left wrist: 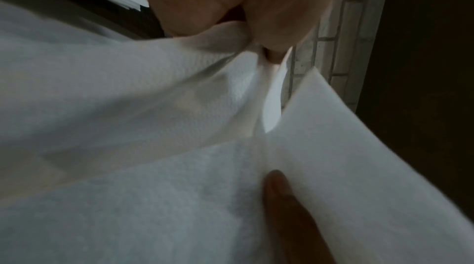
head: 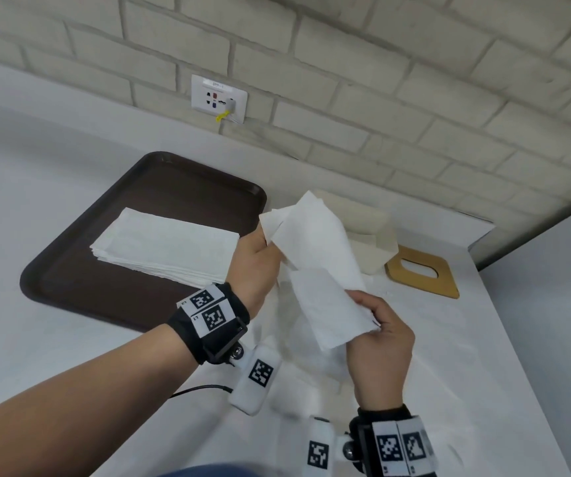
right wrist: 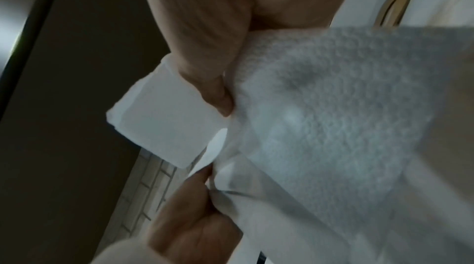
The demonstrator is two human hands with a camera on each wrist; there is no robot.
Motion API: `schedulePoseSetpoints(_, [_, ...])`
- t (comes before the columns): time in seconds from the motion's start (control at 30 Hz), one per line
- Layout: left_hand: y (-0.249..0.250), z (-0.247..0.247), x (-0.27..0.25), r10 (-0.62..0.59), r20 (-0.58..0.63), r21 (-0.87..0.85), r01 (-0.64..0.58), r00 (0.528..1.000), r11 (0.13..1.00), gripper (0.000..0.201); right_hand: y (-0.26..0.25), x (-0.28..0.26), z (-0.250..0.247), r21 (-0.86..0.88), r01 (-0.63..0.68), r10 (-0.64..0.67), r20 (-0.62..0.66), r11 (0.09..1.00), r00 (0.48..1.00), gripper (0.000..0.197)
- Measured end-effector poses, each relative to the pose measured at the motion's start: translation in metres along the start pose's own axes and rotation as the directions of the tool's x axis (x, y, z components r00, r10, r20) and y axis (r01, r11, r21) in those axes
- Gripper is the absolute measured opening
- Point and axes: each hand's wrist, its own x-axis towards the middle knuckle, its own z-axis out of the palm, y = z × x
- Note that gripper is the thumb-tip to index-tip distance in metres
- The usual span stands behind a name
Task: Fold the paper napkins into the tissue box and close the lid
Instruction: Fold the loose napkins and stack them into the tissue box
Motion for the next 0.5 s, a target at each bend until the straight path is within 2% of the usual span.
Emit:
schedulePoseSetpoints(0.1, [0.002, 0.004, -0.003, -0.073, 0.004, -0.077, 0.073, 0.997, 0.994, 0.043, 0.004, -0.003, 0.007, -0.012, -0.018, 0.018, -0.006, 1.000, 1.000, 0.032])
schedulePoseSetpoints(0.2, [0.002, 0.006, -0.009, -0.014, 0.070, -0.026, 0.016, 0.997, 1.000, 0.055, 0.004, 0.000, 0.011, 0.019, -0.041, 0.041, -0.036, 0.999, 0.998, 0.027])
schedulePoseSetpoints(0.3, [0.002, 0.009, -0.014, 0.081, 0.123, 0.043, -0.087, 0.989, 0.995, 0.041, 0.003, 0.002, 0.012, 0.027, -0.047, 0.048, -0.045, 0.999, 0.998, 0.027])
schedulePoseSetpoints(0.4, [-0.001, 0.008, -0.011, 0.045, 0.108, 0.003, -0.045, 0.993, 0.999, 0.019, 0.003, 0.002, 0.010, -0.052, 0.046, -0.045, 0.021, 0.998, 0.999, 0.032])
schedulePoseSetpoints(0.5, [-0.004, 0.005, -0.004, 0.038, 0.045, 0.016, -0.038, 0.998, 0.999, 0.018, 0.007, -0.001, -0.002, -0.142, 0.166, -0.149, 0.120, 0.976, 0.981, 0.022])
